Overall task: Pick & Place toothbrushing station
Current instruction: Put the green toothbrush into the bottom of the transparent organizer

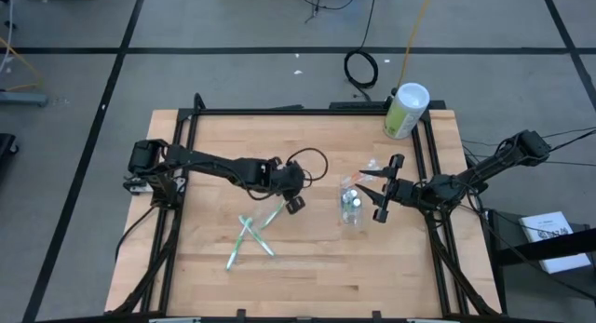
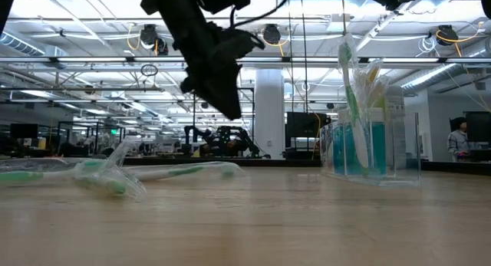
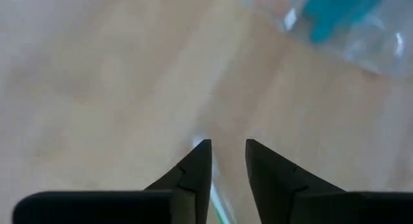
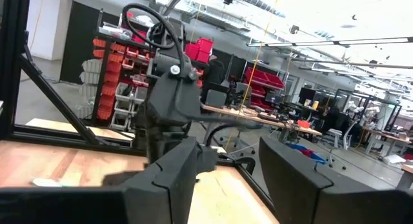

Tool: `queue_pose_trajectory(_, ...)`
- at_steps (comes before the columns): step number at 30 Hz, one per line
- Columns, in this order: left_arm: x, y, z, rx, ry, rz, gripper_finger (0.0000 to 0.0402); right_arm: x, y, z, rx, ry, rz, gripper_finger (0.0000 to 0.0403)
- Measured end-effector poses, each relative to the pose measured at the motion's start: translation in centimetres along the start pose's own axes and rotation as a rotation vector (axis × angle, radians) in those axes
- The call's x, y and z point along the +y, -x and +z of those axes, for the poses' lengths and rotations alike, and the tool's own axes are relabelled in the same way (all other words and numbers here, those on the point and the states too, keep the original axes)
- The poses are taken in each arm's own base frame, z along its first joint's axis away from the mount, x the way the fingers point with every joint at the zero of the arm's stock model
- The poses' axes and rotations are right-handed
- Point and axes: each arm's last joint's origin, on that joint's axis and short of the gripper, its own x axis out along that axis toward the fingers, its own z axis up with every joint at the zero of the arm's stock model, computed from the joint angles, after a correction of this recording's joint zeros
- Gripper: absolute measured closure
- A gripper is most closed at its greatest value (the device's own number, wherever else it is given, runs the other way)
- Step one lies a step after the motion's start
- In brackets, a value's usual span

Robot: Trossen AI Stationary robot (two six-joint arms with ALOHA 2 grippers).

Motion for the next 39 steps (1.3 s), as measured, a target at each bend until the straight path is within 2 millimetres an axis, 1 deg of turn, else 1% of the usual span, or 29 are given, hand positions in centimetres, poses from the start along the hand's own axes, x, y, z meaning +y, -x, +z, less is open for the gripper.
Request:
queue_pose_trajectory(3,-0.1,0.1,-1.1,0.120,0.070,-0.017,0.0273,0.1,0.0,-0.2,0.014,0.004,0.005,0.0244)
queue_pose_trajectory(7,-0.8,0.5,-3.0,0.235,0.119,0.034,0.0213,0.1,0.0,-0.2,0.017,0.008,0.006,0.0247)
queue_pose_trajectory(11,-1.8,0.9,-4.5,0.284,0.140,0.054,0.0159,0.1,0.0,-0.2,0.017,0.007,0.006,0.0248)
queue_pose_trajectory(15,-2.7,0.9,-5.7,0.316,0.154,0.039,0.0128,0.1,0.0,-0.2,0.017,0.007,0.006,0.0248)
queue_pose_trajectory(20,-2.8,0.6,-7.1,0.362,0.186,0.043,0.0117,0.1,0.0,-0.2,0.017,0.007,0.006,0.0248)
queue_pose_trajectory(23,-2.8,0.5,-7.4,0.382,0.193,0.031,0.0117,0.1,0.0,-0.2,0.017,-0.003,0.006,0.0248)
queue_pose_trajectory(29,-3.1,0.1,-8.2,0.369,0.171,0.007,0.0117,0.1,0.0,-0.2,0.017,-0.011,0.005,0.0248)
queue_pose_trajectory(39,-2.1,-1.0,-10.2,0.402,0.227,0.049,0.0117,0.0,0.0,-0.2,0.017,-0.011,0.003,0.0248)
